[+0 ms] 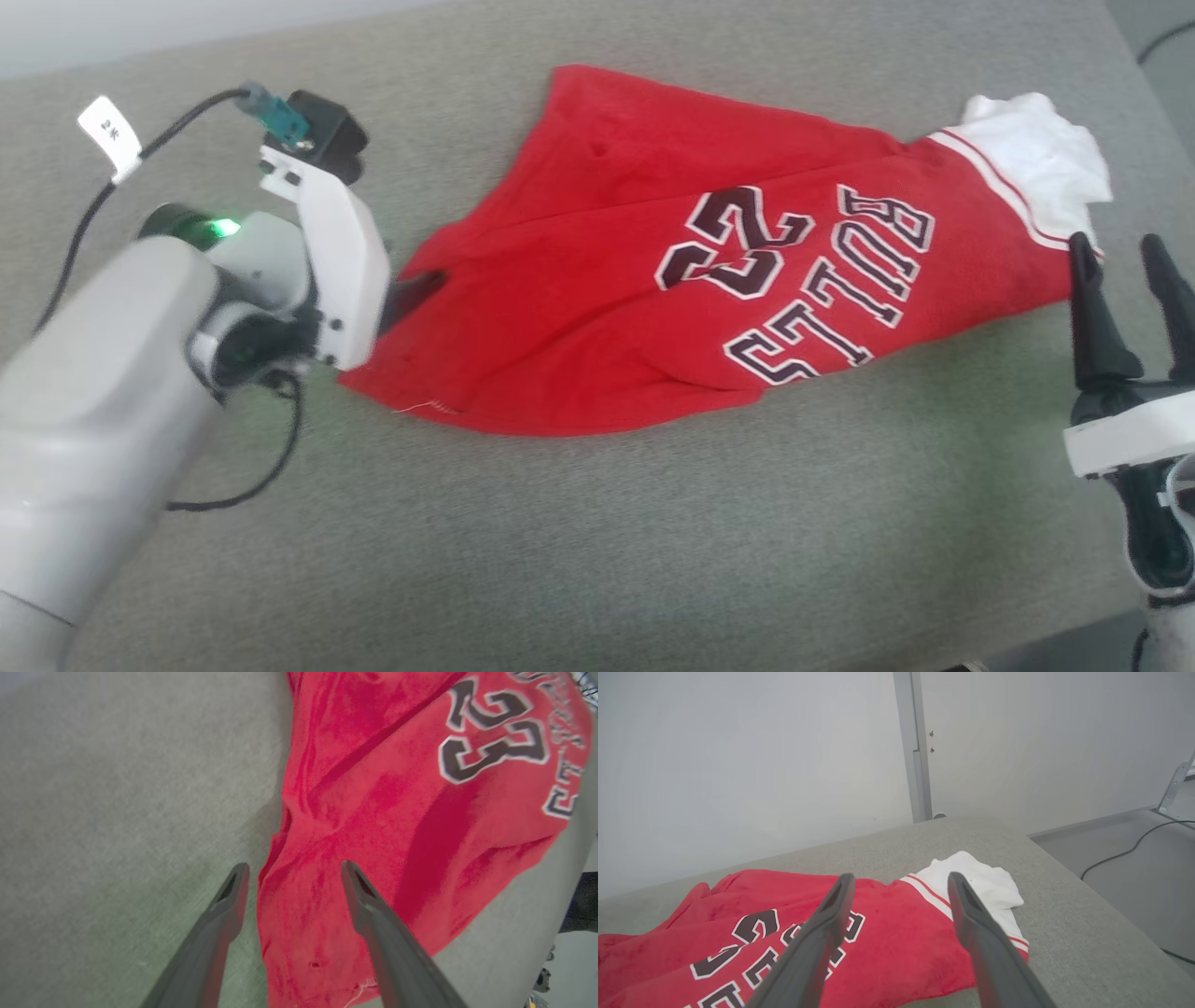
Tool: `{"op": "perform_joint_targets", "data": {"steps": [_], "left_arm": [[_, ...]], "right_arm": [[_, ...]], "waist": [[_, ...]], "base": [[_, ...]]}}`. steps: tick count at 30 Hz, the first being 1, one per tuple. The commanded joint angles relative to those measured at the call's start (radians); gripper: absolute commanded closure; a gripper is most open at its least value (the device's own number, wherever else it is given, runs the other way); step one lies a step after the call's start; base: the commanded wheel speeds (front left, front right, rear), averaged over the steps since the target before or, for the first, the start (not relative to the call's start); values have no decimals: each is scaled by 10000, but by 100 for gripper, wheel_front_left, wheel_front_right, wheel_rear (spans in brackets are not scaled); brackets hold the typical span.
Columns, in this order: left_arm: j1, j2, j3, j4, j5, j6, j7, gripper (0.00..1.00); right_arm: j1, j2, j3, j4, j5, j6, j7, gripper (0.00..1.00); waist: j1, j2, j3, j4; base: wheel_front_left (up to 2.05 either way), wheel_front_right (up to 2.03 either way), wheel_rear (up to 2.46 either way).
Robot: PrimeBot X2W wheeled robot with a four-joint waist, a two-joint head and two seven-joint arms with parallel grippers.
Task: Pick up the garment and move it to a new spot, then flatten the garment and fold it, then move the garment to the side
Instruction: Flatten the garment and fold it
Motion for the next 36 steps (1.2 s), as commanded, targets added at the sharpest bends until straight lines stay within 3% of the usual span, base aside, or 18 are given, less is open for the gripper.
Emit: {"op": "perform_joint_targets", "data": {"steps": [1,4,15,16,17,18,25,29,36], "left_arm": [[-405,130,-150,274,-188,-22,864,0],[-714,186,-281,676,-443,76,1987,0],[-677,21,-559,1292,-864,19,2718,0],[-661,7,-557,1359,-897,19,2645,18],[-645,-20,-547,1407,-936,11,2587,96],[-656,-32,-546,1440,-963,8,2564,100],[-1780,158,-459,1234,-622,-15,1940,100],[-2941,91,-469,1290,70,-19,686,100],[-5470,-433,-730,2649,1379,-20,-1234,100]], "right_arm": [[110,105,46,-94,-41,-14,-30,0],[190,242,116,-140,-106,-14,-57,0],[43,583,200,-264,-49,-14,-110,0],[8,597,213,-283,-57,-14,-125,0],[-2,609,222,-294,-67,-14,-142,0],[-5,618,228,-311,-65,-14,-154,0],[29,707,187,-223,-3,-14,-240,0],[-29,836,373,-87,86,-14,-308,0],[-250,1021,947,239,299,-14,-573,0]], "waist": [[0,0,36,-297],[0,0,76,-514],[0,0,550,-918],[0,0,585,-940],[0,0,603,-954],[0,0,623,-965],[0,0,712,-1008],[0,0,752,-1170],[0,0,1044,-1858]], "base": [[0,0,0],[0,0,0],[0,0,0],[0,0,0],[0,0,0],[0,0,0],[0,0,0],[0,0,0],[0,0,0]]}}
